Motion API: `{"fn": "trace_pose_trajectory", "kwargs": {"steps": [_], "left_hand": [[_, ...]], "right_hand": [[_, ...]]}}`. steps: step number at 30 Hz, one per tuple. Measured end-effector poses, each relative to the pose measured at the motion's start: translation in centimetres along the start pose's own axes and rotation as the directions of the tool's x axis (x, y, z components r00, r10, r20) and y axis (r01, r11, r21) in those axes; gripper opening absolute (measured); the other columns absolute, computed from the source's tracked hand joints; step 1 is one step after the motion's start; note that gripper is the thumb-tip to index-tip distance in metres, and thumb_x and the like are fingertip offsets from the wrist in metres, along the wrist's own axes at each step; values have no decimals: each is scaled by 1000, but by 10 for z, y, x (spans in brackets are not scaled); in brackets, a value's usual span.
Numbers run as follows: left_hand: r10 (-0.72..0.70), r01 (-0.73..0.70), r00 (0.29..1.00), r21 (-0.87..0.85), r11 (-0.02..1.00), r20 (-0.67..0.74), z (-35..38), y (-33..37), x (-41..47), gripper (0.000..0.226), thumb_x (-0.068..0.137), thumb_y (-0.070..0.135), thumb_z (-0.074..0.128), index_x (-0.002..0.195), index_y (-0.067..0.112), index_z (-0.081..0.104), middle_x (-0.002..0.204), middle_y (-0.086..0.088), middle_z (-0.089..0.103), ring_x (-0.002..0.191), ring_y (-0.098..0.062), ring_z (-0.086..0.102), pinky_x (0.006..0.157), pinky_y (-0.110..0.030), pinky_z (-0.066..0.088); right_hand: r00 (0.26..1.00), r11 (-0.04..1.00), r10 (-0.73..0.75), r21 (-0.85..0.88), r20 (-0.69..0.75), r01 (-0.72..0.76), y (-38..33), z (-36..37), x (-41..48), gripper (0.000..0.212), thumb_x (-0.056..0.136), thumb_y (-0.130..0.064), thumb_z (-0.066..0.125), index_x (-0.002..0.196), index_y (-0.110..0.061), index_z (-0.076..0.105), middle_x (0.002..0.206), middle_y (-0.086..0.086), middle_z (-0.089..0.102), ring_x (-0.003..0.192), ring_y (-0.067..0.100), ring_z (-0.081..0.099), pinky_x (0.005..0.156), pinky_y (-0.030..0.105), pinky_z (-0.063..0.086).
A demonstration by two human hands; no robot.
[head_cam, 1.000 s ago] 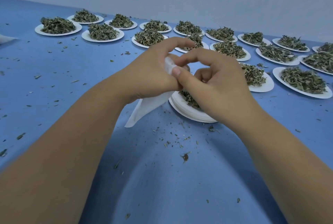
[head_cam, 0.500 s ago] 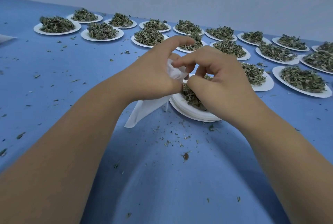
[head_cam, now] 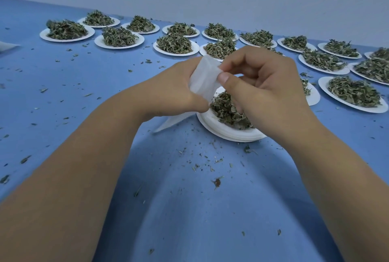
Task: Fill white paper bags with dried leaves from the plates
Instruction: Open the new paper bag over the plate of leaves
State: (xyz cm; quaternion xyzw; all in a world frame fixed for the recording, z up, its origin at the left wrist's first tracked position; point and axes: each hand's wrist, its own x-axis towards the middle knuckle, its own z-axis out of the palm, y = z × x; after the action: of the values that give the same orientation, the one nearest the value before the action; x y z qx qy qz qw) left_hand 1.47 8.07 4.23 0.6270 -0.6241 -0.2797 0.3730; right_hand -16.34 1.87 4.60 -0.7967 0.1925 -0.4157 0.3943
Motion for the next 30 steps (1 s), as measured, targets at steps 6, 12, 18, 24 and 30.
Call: {"fn": "trace_pose_trajectory", "kwargs": {"steps": [6,12,18,24,30], "left_hand": [[-16,29,987,80,996,-159,-8,-2,0,30,64,23,67,92,31,62,81,3,59,58,-5,50,47,-18,40],[61,-17,979,224,975,-194,2,-1,4,22,71,17,65,89,28,60,85,5,62,66,-7,55,54,-27,40],[193,-118,955,311,943,-223,11,-4,5,19,74,25,64,85,16,52,70,3,53,59,-3,42,49,-11,35],[174,-27,945,466,884,-277,-6,-15,7,28,76,15,67,95,30,52,81,7,56,71,-10,52,58,-28,43],[68,118,961,617,778,-269,-10,-21,8,38,74,12,63,103,33,49,85,10,54,80,-22,49,70,-33,30]], "right_hand": [[999,1000,10,26,41,-11,2,-1,-1,7,89,-2,61,91,-6,65,65,-11,66,54,30,60,53,24,44],[979,988,50,-156,198,-19,-4,2,-2,14,91,-19,59,84,-24,71,62,-12,59,59,38,52,56,40,45],[969,983,54,-181,242,-10,-2,4,-4,34,91,-33,60,77,-3,67,70,22,55,61,36,47,54,37,34],[1000,980,-15,-200,-5,13,6,-12,1,20,88,-27,62,95,-29,80,63,-11,65,51,1,51,54,15,36],[944,797,235,-602,230,-52,32,-43,7,35,89,-50,68,123,-53,63,108,-43,51,92,-38,38,80,4,33]]}}
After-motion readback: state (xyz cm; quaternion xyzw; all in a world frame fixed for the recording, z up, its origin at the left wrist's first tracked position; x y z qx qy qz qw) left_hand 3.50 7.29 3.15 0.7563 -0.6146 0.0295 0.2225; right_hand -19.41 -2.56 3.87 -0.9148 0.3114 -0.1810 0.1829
